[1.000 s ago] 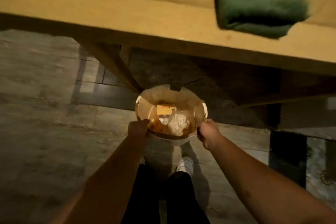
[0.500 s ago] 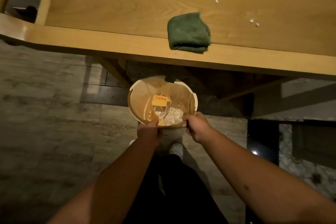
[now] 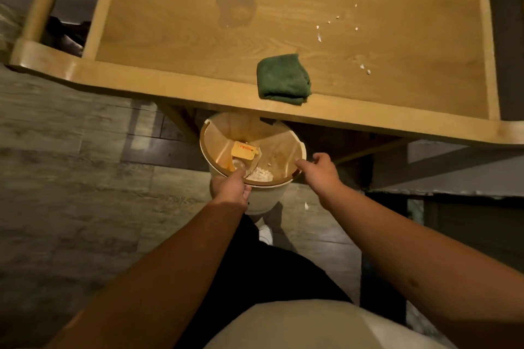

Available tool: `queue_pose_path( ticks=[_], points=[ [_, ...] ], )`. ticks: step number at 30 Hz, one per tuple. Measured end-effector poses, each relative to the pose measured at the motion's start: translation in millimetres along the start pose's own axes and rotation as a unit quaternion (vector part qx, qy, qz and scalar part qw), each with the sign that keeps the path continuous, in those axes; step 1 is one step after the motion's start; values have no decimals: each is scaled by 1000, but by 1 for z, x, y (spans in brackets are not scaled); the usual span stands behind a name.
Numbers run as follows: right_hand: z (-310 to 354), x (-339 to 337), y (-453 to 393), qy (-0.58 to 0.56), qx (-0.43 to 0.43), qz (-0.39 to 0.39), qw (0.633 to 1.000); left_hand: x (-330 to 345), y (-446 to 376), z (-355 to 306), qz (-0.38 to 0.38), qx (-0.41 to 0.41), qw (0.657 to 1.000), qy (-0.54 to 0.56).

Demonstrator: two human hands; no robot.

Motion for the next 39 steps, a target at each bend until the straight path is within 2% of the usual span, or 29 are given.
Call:
queue_pose_path(
  ticks=[2, 3, 5, 7, 9, 13, 18, 20, 22, 25, 28, 32, 33, 37, 39],
  points=[
    [24, -20, 1, 109, -110, -67, 986, 5, -2, -5, 18, -5, 1000, -7],
    [38, -30, 4, 176, -178, -99, 963, 6, -4, -7, 24, -2, 1000, -15],
    [66, -46, 11, 309, -313, -156, 884, 8, -8, -12, 33, 9, 999, -41],
    [93, -58, 14, 398, -413, -189, 797, 12, -9, -15, 40, 27, 996, -69],
    [119, -68, 8, 440, -460, -194, 746, 19, -10, -17, 36, 43, 995, -81],
    [162, -76, -23, 498, -507, -158, 686, 32, -8, -14, -17, 48, 993, -106],
    [196, -59, -72, 587, -561, -66, 580, 45, -3, 11, -36, 69, 997, -23],
    [200, -54, -83, 600, -562, -24, 569, 55, 7, 28, -41, 78, 995, 45],
    [200, -54, -87, 596, -578, -16, 557, 69, 22, 46, -55, 94, 988, 112],
    [187, -58, -77, 575, -645, -42, 502, 87, 45, 74, -83, 110, 974, 178],
    [171, -66, -68, 561, -693, -28, 453, 105, 65, 99, -99, 113, 964, 219],
    [154, -81, -69, 553, -721, 11, 419, 119, 79, 128, -113, 107, 965, 212],
    [151, -86, -71, 549, -724, 22, 418, 121, 82, 134, -119, 104, 965, 207],
    [139, -118, -74, 501, -730, 97, 455, 127, 89, 160, -135, 93, 964, 211],
    [133, -137, -76, 481, -744, 108, 451, 131, 89, 171, -128, 85, 964, 217]
  ],
)
Point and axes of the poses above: each hand's wrist, its own y-axis away from the middle knuckle, its own x-axis out of the palm, z = x × y, the point moved 4 cm from there along -y, towards the middle knuckle, and after that the axes turned 15 degrees about y, right-handed, at the moved point
